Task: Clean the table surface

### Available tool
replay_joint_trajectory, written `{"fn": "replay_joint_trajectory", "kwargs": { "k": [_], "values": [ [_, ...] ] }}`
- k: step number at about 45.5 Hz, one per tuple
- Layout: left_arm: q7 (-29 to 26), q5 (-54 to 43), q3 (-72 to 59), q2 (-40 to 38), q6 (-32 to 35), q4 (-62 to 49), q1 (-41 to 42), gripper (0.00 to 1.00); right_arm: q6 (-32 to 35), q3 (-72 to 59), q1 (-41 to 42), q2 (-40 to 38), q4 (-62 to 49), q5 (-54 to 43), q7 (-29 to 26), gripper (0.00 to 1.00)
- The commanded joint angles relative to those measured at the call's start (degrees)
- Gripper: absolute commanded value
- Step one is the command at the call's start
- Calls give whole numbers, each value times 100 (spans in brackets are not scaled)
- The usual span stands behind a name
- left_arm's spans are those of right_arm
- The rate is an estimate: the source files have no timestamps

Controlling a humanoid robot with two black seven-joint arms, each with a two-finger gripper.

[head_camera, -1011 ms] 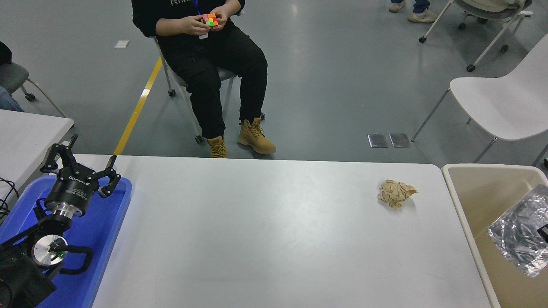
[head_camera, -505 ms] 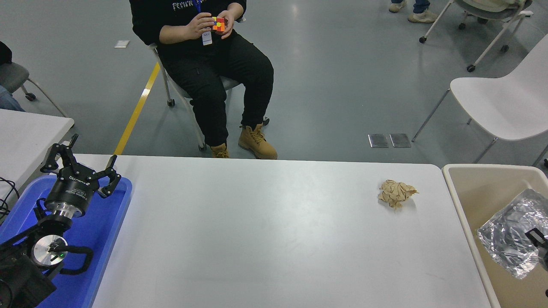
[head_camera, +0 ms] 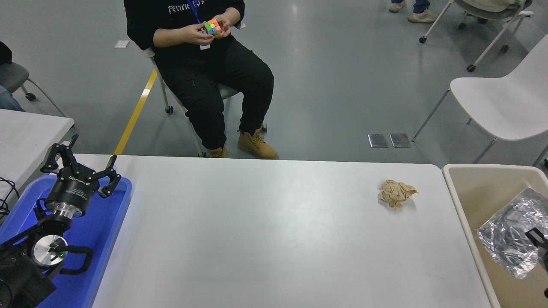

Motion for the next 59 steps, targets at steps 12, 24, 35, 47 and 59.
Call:
{"fn": "replay_joint_trajectory", "kwargs": {
  "k": [12,24,35,47,59],
  "values": [
    [0,0,0,0,0,0,0,100,-845,69,36,-8,9,9,47,81],
    [0,0,0,0,0,0,9,100,-907,570,221,-8,18,9,56,91],
    [0,0,0,0,0,0,0,100,-854,1448,783,-192,27,9,38,98],
    [0,0,0,0,0,0,0,100,-837,2714,1574,-658,474,9,56,98],
    [0,0,0,0,0,0,0,100,-837,3830,2180,-1492,1643,9,64,98]
  ]
}}
